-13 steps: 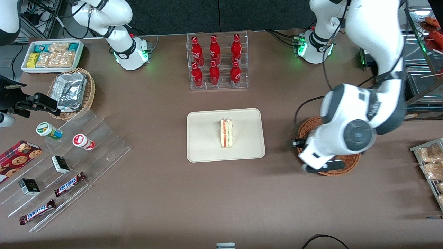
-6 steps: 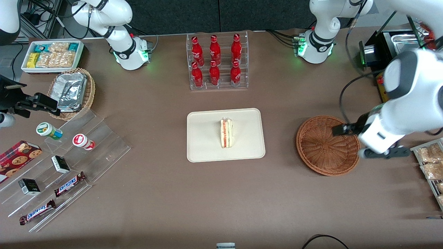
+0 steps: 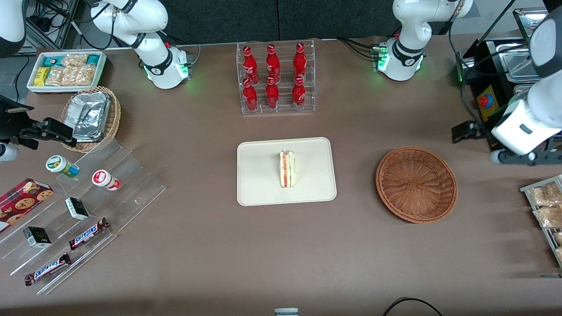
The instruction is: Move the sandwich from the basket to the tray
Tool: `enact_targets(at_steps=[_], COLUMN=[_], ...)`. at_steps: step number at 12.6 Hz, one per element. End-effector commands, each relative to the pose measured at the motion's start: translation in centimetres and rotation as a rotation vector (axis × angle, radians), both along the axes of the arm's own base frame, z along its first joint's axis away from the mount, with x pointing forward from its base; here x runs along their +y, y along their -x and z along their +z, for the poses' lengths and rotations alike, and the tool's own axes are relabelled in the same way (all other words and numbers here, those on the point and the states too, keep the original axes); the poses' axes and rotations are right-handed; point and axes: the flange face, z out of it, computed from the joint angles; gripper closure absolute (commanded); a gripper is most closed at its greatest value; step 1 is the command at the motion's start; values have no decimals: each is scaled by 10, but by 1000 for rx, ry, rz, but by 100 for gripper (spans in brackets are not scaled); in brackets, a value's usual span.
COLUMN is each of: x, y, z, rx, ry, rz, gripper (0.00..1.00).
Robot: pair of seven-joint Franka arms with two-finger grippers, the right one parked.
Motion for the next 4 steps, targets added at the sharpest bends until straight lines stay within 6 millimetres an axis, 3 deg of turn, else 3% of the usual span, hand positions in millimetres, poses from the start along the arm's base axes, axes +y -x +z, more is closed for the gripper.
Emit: enact_targets(at_steps=[1, 4], x=[4, 12], y=[21, 20], z=[19, 16], rx=[-11, -5], ry=[-28, 3], rz=[-19, -2], gripper=[0, 0])
